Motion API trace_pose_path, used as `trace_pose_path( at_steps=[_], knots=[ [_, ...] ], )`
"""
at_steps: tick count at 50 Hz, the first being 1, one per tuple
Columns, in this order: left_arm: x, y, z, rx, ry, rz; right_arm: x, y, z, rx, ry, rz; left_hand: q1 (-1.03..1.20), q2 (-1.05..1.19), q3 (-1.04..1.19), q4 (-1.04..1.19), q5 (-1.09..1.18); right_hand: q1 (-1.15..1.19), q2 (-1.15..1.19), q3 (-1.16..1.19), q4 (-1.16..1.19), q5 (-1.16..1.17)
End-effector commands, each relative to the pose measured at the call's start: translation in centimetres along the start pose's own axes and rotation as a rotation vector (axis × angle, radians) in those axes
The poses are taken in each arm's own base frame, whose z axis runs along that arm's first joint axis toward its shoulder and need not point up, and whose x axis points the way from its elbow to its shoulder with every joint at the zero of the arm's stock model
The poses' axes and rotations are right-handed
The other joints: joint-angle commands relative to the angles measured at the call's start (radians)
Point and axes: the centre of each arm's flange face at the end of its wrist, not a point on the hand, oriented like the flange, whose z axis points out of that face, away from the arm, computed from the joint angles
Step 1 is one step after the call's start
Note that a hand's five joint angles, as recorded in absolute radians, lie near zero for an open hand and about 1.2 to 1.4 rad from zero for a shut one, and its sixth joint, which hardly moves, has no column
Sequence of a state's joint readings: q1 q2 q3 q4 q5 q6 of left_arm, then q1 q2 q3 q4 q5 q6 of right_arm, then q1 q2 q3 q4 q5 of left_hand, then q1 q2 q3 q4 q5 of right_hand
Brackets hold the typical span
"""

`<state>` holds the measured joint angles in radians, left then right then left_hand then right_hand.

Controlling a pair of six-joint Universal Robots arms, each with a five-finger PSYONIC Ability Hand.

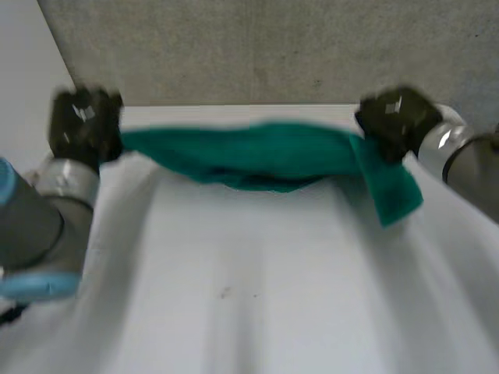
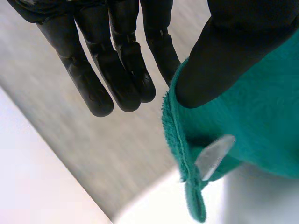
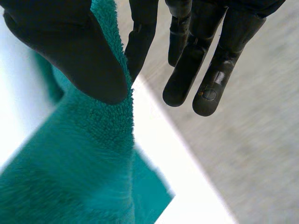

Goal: Fold the towel.

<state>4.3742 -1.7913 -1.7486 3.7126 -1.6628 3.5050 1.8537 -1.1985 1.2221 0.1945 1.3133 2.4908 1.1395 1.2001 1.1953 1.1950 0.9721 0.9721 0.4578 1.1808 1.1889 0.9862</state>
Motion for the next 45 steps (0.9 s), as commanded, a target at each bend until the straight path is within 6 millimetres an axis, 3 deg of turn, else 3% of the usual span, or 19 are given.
trace_pose_path(
  at_steps=[1, 2, 6, 11, 16, 21, 29, 36, 45],
  knots=[
    [2.3, 5.8, -2.6, -0.176, 0.120, 0.017, -3.5, 5.5, -0.1, -0.176, -0.122, -0.036, 0.257, 0.196, 0.201, 0.201, 0.250, 0.424, 0.938, 0.215, 0.207, 0.236],
    [2.4, 5.9, -2.6, -0.178, 0.123, 0.017, -3.9, 6.0, -0.3, -0.190, -0.128, 0.008, 0.257, 0.196, 0.201, 0.201, 0.250, 0.424, 0.938, 0.215, 0.207, 0.236],
    [2.2, 5.8, -2.3, -0.172, 0.117, 0.018, -3.8, 6.8, -0.5, -0.218, -0.101, 0.198, 0.257, 0.196, 0.201, 0.201, 0.250, -0.202, 0.313, -0.410, -0.418, -0.390],
    [2.0, 5.0, -1.9, -0.145, 0.108, 0.012, -2.7, 7.7, -1.3, -0.254, -0.042, 0.477, 0.257, 0.196, 0.201, 0.201, 0.250, -0.435, 0.080, -0.643, -0.651, -0.623],
    [1.9, 4.7, -1.7, -0.135, 0.101, 0.010, -2.2, 8.1, -3.3, -0.261, 0.014, 0.613, 0.257, 0.196, 0.201, 0.201, 0.250, -0.464, 0.050, -0.673, -0.681, -0.653],
    [1.5, 4.8, -1.5, -0.138, 0.086, 0.011, -2.1, 8.5, -6.2, -0.225, 0.076, 0.608, 0.257, 0.196, 0.201, 0.201, 0.250, -0.424, 0.091, -0.632, -0.640, -0.612],
    [0.6, 5.3, -1.1, -0.149, 0.062, 0.011, -2.9, 10.2, -8.4, -0.204, 0.114, 0.549, 0.257, 0.196, 0.201, 0.201, 0.250, -0.303, 0.211, -0.512, -0.520, -0.491],
    [0.6, 5.3, -1.1, -0.152, 0.063, 0.011, -4.3, 11.1, -8.1, -0.204, 0.056, 0.539, 0.257, 0.196, 0.201, 0.201, 0.250, -0.362, 0.153, -0.570, -0.578, -0.550],
    [0.8, 5.4, -1.2, -0.155, 0.069, 0.010, -4.7, 14.1, -5.0, -0.231, 0.062, 0.546, 0.257, 0.196, 0.201, 0.201, 0.250, -0.362, 0.153, -0.570, -0.578, -0.550]
  ],
)
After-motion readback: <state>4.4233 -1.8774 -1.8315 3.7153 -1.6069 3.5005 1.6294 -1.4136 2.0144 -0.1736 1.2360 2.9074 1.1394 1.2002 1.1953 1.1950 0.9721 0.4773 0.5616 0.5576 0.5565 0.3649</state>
